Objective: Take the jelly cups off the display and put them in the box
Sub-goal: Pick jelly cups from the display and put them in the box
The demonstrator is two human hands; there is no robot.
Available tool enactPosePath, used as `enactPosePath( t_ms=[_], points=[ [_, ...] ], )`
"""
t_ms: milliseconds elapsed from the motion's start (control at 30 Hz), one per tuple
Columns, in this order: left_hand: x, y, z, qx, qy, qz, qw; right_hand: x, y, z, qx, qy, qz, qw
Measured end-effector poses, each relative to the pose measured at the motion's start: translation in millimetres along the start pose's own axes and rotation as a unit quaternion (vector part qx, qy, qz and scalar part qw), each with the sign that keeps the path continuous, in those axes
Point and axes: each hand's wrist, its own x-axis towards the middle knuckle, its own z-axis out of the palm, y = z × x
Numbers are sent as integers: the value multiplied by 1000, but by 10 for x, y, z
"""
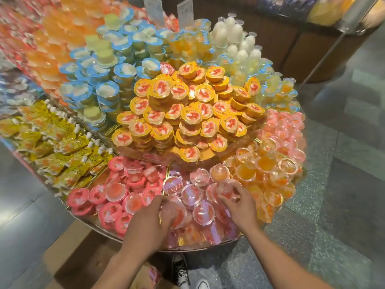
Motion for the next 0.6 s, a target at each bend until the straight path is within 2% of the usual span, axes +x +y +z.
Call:
enactPosePath(
  t_ms=[300,600],
  points=[
    [575,-68,226,0,-5,59,998,141,200,369,-42,-11,44,998],
    [868,22,483,19,-5,69,997,160,227,391,-69,-19,47,996]
  ],
)
